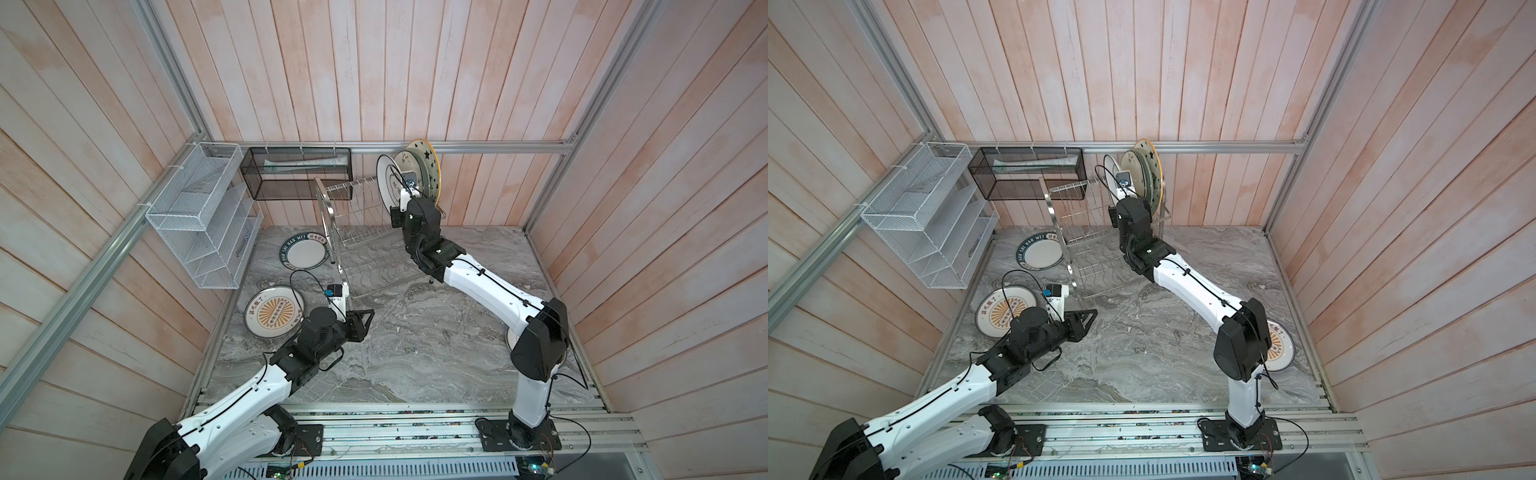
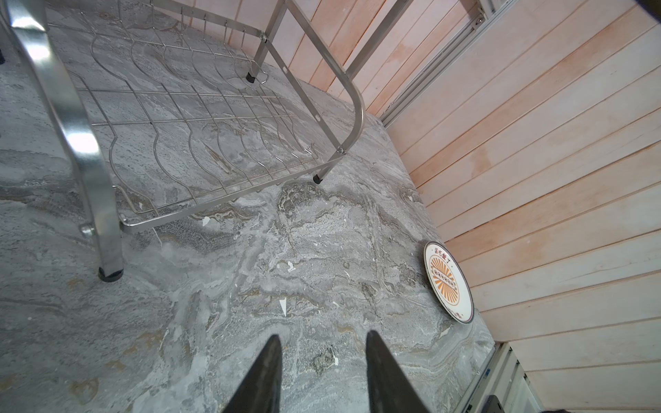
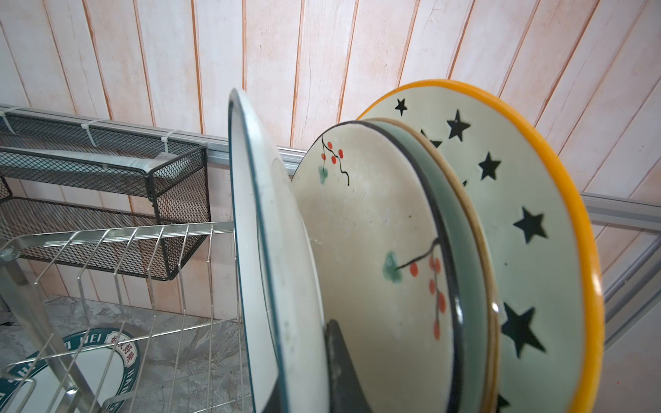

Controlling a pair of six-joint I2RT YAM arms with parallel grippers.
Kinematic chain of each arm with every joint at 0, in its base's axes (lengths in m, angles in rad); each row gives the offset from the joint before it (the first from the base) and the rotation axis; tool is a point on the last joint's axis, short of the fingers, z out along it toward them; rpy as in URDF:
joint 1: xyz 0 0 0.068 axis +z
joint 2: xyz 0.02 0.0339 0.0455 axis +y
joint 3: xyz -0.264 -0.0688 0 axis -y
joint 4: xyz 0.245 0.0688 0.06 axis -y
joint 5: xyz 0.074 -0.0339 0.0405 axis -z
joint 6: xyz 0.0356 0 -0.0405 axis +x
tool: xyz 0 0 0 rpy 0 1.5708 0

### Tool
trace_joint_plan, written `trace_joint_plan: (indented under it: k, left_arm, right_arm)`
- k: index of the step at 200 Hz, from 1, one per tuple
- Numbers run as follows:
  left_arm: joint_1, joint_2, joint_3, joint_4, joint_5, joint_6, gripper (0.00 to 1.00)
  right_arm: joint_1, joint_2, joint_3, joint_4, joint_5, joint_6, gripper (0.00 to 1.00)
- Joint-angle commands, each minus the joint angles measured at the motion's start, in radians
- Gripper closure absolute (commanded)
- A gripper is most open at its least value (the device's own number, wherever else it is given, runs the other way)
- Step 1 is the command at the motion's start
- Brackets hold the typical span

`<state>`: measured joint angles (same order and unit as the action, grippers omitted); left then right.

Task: Load plates into a dish rack
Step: Place the plate on the dish rack.

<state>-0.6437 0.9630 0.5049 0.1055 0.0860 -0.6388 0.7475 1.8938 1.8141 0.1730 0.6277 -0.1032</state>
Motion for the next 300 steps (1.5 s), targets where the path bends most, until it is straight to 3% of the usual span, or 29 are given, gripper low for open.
trace_joint_plan:
  k: [1,62,89,237,300]
  left_arm:
    - [-0.004,0.006,0.009,0.023,0.014,0.008,0.60]
    - [-0.003,0.003,0.005,0.023,0.014,0.005,0.59]
    - [-0.003,-0.004,0.000,0.023,0.011,0.002,0.59]
    - [-0.003,-0.026,-0.007,0.004,-0.002,0.002,0.58]
    - [-0.003,-0.033,-0.006,0.003,-0.006,0.002,0.58]
  right_arm:
    - [-0.005,-0.045,-0.003,0.006,-0.031,0.017,1.00]
    - [-0.005,-0.035,0.012,-0.013,-0.039,0.018,1.00]
    - [-0.005,-0.032,0.015,-0.017,-0.043,0.017,0.92]
    - [-0.005,-0.019,0.037,-0.016,-0.051,0.005,0.79]
    - [-0.005,-0.025,0.070,-0.008,-0.059,-0.027,0.60]
